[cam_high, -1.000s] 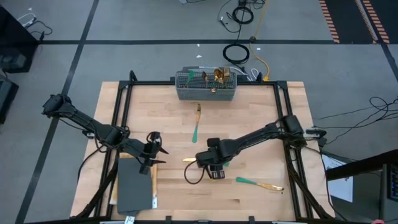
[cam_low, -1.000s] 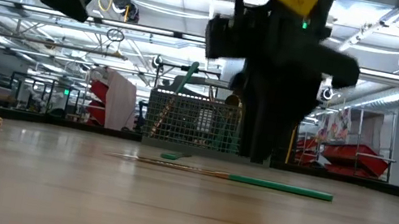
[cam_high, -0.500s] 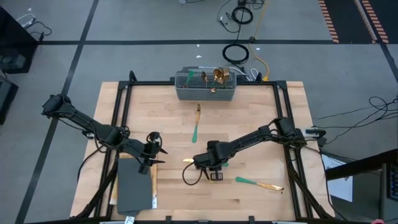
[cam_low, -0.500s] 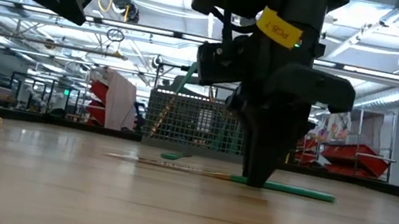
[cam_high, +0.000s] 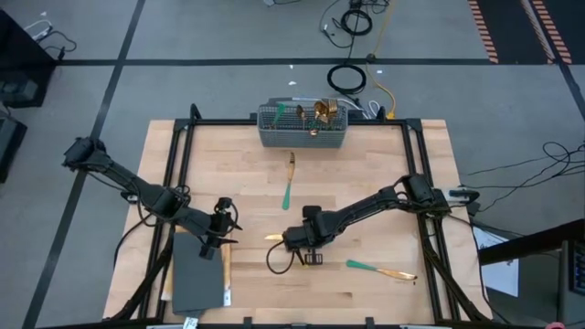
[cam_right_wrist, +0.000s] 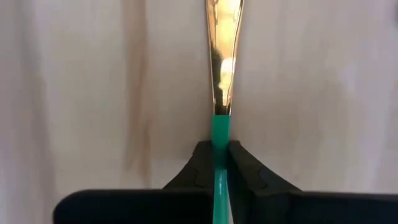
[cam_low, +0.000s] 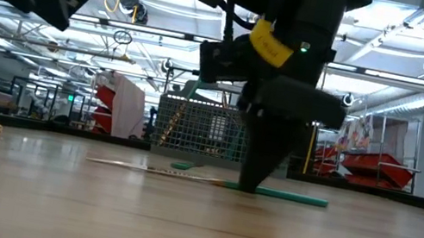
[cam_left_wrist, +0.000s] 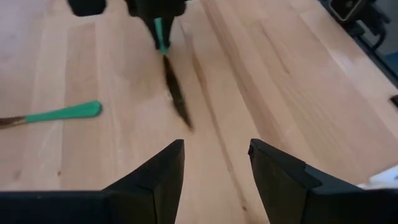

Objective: Sort silverware
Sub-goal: Put the green knife into the gray silverware holder

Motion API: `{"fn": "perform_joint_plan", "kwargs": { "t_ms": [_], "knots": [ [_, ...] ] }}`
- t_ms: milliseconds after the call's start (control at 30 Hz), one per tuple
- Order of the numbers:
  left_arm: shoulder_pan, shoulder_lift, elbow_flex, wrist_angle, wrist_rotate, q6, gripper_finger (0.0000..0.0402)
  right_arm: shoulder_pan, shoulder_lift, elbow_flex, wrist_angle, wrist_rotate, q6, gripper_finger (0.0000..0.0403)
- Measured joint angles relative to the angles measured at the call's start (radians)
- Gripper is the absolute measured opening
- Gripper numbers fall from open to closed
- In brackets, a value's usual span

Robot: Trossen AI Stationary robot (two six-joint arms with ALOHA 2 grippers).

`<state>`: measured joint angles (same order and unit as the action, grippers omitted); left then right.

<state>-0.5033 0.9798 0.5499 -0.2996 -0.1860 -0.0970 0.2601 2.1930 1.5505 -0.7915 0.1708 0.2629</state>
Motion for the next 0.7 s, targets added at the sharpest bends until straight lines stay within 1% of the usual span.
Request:
{"fn": "perform_joint_plan", "kwargs": {
  "t_ms": [267,367,467,533,700],
  "knots": [
    [-0.048,0.000,0.000,0.002,-0.002,-0.004,0.0190,-0.001,-0.103,-0.003,0.018,0.169,0.061,0.0000],
    [-0.064,0.000,0.000,0.001,-0.006,-0.016,0.0190,-0.001,-0.116,-0.003,0.027,0.218,0.070,0.0000],
    [-0.079,0.000,0.000,0.002,-0.011,-0.027,0.0190,-0.004,-0.117,-0.003,0.046,0.319,0.068,0.0000],
    [-0.092,0.000,0.000,0.002,-0.026,-0.029,0.0190,-0.022,-0.121,-0.002,0.075,0.379,0.060,0.0000],
    [-0.120,0.000,0.000,0.007,-0.071,-0.041,0.0190,-0.087,-0.122,-0.002,0.132,0.435,0.015,0.0000]
  ]
}}
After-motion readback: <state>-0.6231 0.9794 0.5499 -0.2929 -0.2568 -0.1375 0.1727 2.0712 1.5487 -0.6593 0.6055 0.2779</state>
